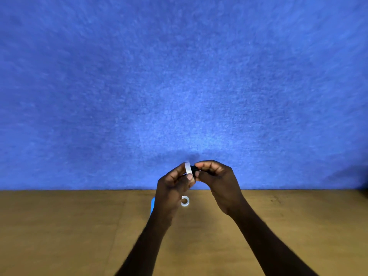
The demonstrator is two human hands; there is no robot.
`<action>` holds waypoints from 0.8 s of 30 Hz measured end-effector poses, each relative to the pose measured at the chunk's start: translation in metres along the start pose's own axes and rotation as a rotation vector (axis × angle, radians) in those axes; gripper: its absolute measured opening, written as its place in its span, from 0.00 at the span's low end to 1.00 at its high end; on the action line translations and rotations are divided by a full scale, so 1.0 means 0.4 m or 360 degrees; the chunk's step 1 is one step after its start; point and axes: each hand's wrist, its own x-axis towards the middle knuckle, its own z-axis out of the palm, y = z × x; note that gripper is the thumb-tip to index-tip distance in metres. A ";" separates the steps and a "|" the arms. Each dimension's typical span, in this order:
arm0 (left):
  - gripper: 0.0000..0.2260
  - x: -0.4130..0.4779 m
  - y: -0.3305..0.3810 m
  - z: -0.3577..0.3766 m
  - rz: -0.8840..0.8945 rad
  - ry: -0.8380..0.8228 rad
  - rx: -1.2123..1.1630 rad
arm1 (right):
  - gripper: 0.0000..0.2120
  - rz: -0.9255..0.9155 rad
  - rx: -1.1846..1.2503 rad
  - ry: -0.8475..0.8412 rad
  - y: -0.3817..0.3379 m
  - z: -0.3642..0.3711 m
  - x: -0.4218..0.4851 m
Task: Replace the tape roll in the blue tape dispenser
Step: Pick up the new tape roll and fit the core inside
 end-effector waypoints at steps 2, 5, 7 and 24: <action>0.17 -0.005 0.003 0.001 0.0010 -0.0026 0.0026 | 0.09 -0.0011 -0.0079 -0.0031 -0.005 -0.006 -0.004; 0.15 -0.010 0.000 0.003 -0.0009 -0.0041 0.0079 | 0.08 -0.0054 -0.0275 -0.0090 -0.009 -0.015 -0.008; 0.14 -0.012 0.000 0.007 -0.0013 -0.0029 0.0078 | 0.08 -0.0085 -0.0308 -0.0081 -0.007 -0.015 -0.010; 0.12 -0.026 -0.002 0.043 -0.0002 0.0174 -0.0028 | 0.09 -0.0083 -0.0132 0.0096 0.031 -0.009 -0.020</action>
